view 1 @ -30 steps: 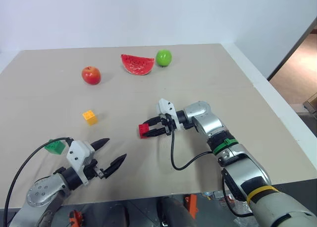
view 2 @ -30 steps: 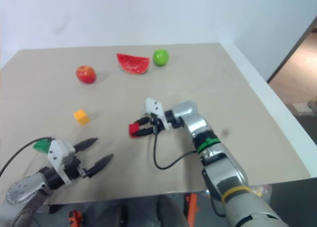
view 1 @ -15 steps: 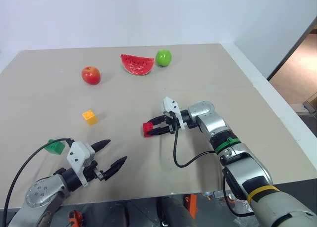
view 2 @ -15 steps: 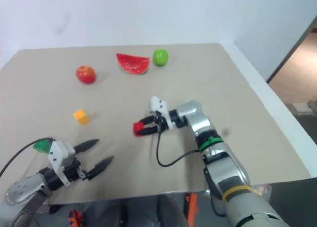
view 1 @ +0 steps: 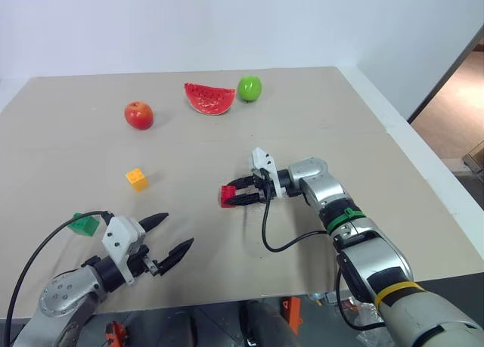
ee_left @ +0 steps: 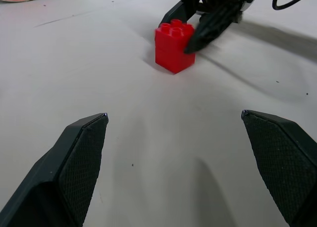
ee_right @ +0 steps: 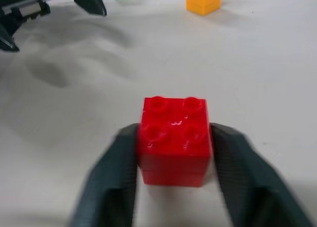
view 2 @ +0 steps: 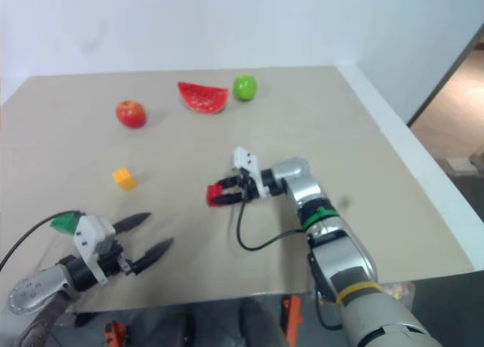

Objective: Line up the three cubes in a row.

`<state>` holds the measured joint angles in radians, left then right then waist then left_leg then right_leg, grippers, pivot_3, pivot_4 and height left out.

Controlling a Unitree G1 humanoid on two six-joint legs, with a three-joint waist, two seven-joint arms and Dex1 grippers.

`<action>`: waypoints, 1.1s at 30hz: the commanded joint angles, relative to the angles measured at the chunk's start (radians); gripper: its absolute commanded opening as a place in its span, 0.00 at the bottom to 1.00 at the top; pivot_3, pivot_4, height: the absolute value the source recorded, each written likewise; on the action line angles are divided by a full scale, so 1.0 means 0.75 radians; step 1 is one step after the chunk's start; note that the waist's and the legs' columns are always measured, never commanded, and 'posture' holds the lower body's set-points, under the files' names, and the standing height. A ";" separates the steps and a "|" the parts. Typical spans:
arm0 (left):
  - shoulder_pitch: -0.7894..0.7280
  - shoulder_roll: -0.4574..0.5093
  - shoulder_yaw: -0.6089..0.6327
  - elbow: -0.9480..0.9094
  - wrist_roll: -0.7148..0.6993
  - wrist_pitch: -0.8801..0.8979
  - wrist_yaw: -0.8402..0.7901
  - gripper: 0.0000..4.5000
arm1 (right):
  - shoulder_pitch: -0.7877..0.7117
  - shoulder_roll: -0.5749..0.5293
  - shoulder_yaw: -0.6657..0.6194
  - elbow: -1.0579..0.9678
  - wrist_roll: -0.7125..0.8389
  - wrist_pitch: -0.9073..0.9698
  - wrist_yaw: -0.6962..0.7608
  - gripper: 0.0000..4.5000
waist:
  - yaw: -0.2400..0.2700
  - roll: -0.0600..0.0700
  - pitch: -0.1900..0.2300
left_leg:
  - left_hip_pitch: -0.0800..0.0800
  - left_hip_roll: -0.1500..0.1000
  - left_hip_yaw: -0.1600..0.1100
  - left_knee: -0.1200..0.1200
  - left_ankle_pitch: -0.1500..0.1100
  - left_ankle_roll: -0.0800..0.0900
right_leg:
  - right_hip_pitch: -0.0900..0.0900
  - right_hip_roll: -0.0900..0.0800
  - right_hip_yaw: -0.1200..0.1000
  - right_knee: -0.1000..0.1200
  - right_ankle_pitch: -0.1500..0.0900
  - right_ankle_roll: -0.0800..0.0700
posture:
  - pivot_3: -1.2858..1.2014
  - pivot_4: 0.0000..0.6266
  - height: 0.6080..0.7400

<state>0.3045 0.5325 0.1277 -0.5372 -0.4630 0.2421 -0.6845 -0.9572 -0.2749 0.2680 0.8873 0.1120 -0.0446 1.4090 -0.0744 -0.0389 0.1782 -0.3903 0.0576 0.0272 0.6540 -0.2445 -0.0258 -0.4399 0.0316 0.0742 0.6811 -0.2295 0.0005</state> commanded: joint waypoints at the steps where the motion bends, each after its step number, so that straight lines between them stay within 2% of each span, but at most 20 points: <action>1: -0.016 0.006 0.014 -0.015 0.003 -0.016 -0.002 1.00 | -0.012 -0.016 -0.026 -0.038 0.002 -0.049 0.051 0.81 | 0.000 0.000 0.000 | 0.000 0.000 0.000 0.000 0.000 0.000 | 0.000 0.000 0.000 0.000 0.000 0.000 | 0.52 0.24 1.00; 3: -0.021 0.006 0.015 -0.012 0.004 -0.014 -0.002 1.00 | 0.003 -0.025 -0.026 -0.084 0.010 -0.065 0.074 0.97 | 0.000 0.000 0.000 | 0.000 0.000 0.000 0.000 0.000 0.000 | 0.000 0.000 0.000 0.000 0.000 0.000 | 0.52 0.24 1.00; 4: -0.023 0.006 0.015 -0.011 0.005 -0.014 -0.002 1.00 | 0.011 -0.032 -0.026 -0.115 0.018 -0.060 0.090 1.00 | 0.000 0.000 0.000 | 0.000 0.000 0.000 0.000 0.000 0.000 | 0.000 0.000 0.000 0.000 0.000 0.000 | 0.52 0.24 1.00; 10: 0.003 -0.048 0.111 -0.038 0.001 -0.021 0.113 1.00 | 0.079 -0.124 -0.052 -0.495 0.144 0.148 0.188 1.00 | 0.001 0.001 0.000 | 0.000 0.001 0.000 -0.001 0.000 0.000 | 0.000 0.000 0.000 0.000 0.000 0.000 | 0.52 0.24 1.00; 16: 0.101 -0.239 0.314 -0.203 0.013 -0.021 0.420 1.00 | 0.140 -0.194 -0.060 -0.861 0.292 0.386 0.165 1.00 | 0.000 0.001 0.000 | 0.000 0.001 -0.001 -0.001 0.000 0.000 | 0.000 0.000 0.000 0.000 0.000 0.000 | 0.52 0.24 1.00; 18: 0.154 -0.286 0.417 -0.247 -0.047 0.011 0.496 1.00 | 0.164 -0.202 -0.062 -0.960 0.329 0.435 0.143 1.00 | 0.000 0.000 0.000 | 0.000 0.001 -0.002 -0.001 0.000 0.000 | 0.000 0.000 -0.001 0.000 -0.001 0.000 | 0.52 0.24 1.00; 21: 0.228 -0.264 0.562 -0.240 -0.136 0.028 0.478 1.00 | 0.187 -0.198 -0.060 -1.053 0.365 0.485 0.114 1.00 | 0.000 0.000 0.000 | 0.000 0.001 -0.002 -0.001 0.000 0.000 | 0.000 0.001 -0.001 0.000 -0.001 0.000 | 0.52 0.24 1.00; 24: 0.250 -0.210 0.639 -0.184 -0.175 0.044 0.433 1.00 | 0.188 -0.196 -0.052 -1.068 0.363 0.473 0.112 1.00 | -0.001 0.000 0.000 | 0.001 0.001 -0.002 0.000 0.000 0.000 | 0.000 0.001 -0.002 0.000 -0.001 0.000 | 0.52 0.24 1.00; 30: 0.205 -0.091 0.729 0.038 -0.298 0.109 0.310 1.00 | 0.183 -0.185 -0.054 -1.068 0.382 0.485 0.110 1.00 | -0.001 0.000 0.000 | 0.001 0.000 0.000 0.001 0.000 -0.001 | 0.000 0.001 -0.001 0.000 -0.003 -0.004 | 0.52 0.24 1.00; 33: 0.178 -0.031 0.724 0.138 -0.313 0.145 0.252 1.00 | 0.183 -0.183 -0.058 -1.071 0.389 0.496 0.102 1.00 | -0.001 0.000 0.000 | 0.000 0.000 -0.001 0.000 0.000 -0.001 | -0.001 0.001 -0.001 0.000 -0.002 -0.003 | 0.52 0.24 1.00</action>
<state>0.4412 0.4913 0.6399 -0.4478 -0.6841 0.3441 -0.4703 -0.8054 -0.4142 0.2366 0.1206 0.3803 0.3245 1.4879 -0.0752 -0.0389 0.1785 -0.3902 0.0580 0.0263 0.6535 -0.2443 -0.0263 -0.4407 0.0323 0.0726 0.6811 -0.2312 -0.0016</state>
